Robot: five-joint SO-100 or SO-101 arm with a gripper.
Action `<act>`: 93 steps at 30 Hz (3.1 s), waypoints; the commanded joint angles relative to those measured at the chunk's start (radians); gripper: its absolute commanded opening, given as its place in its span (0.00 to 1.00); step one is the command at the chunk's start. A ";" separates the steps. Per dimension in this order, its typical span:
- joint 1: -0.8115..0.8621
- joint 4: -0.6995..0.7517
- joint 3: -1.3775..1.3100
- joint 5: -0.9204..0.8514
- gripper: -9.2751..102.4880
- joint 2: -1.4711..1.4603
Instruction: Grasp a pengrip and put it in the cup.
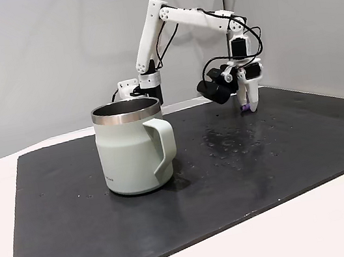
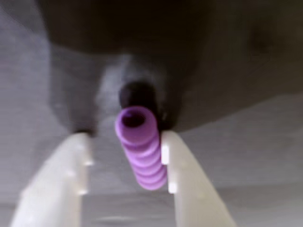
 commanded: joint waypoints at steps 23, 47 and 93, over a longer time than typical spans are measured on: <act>-0.049 0.290 -0.417 -0.187 0.08 0.189; 0.172 0.298 -0.356 -0.407 0.08 0.454; 1.180 0.173 -0.744 -0.885 0.08 0.265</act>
